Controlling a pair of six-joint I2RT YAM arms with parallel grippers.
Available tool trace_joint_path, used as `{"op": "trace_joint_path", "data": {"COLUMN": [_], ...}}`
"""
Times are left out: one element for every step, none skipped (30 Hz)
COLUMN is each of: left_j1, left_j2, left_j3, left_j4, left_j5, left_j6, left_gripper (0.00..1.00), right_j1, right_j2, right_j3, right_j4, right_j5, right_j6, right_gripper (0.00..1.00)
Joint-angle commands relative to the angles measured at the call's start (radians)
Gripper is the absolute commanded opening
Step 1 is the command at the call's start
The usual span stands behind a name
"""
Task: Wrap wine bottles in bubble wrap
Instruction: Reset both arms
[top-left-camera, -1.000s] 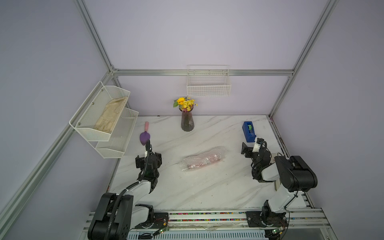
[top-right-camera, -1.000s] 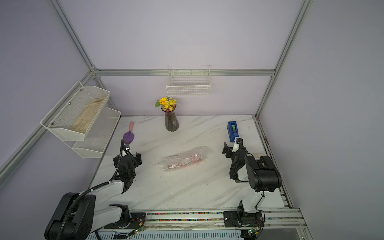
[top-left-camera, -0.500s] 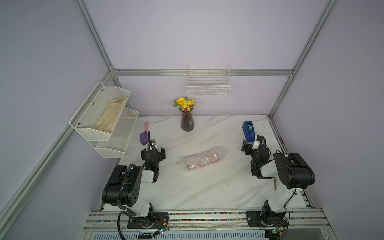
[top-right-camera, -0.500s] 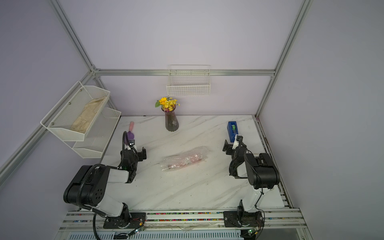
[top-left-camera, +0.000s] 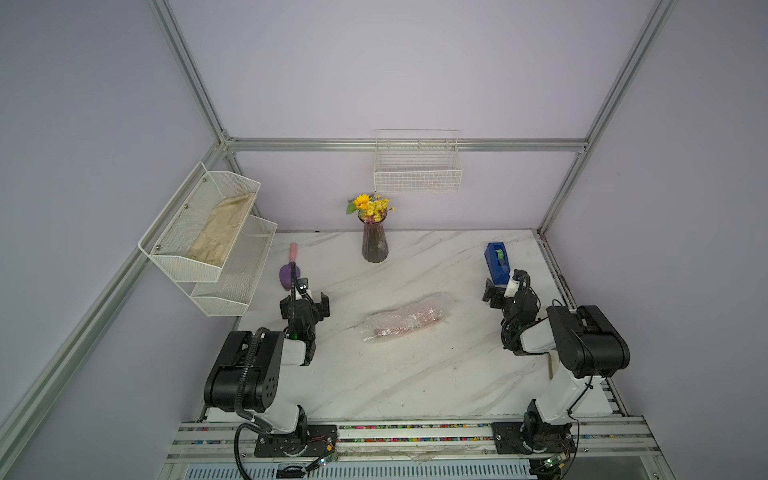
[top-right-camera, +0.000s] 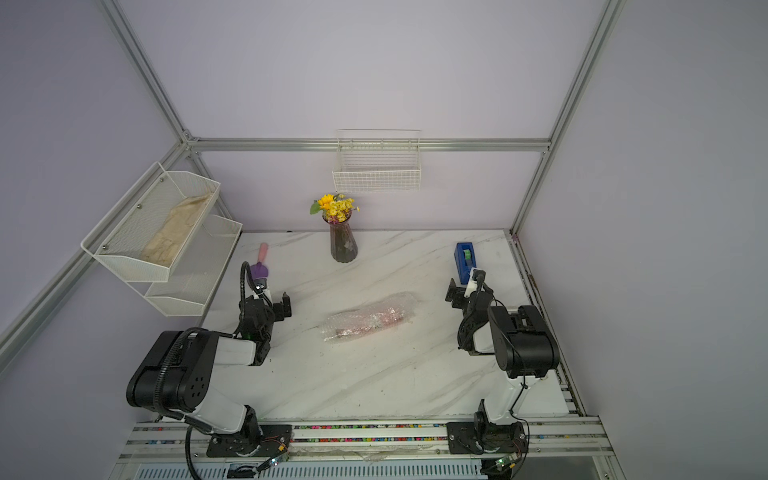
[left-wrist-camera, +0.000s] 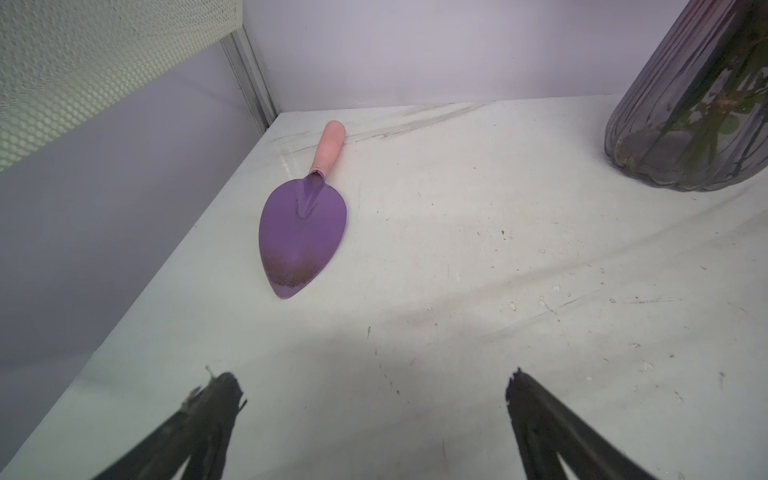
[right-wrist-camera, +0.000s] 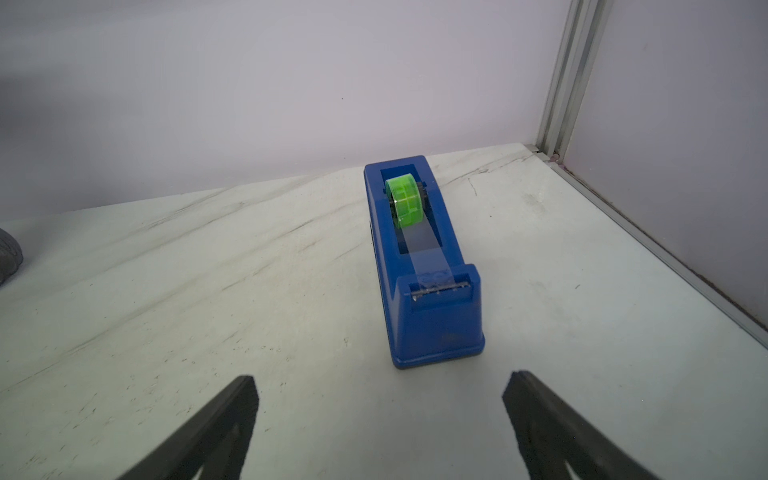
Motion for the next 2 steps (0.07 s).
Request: {"op": "trace_joint_path", "data": {"left_j1": [0.005,0.005], "left_j2": [-0.001,-0.002], "left_j3": [0.01,0.009], "left_j4": [0.073,0.073], "left_j5": [0.008,0.007], "left_j6": [-0.02,-0.021], "left_gripper": [1.0,1.0], "right_j1": [0.007,0.008], "right_j2": [-0.009,-0.009], "right_j3": [0.006,0.003], "right_j4": [0.002,0.009], "right_j5": [0.017,0.014], "right_j6": [-0.01,-0.012], "right_gripper": [0.97,0.97]}}
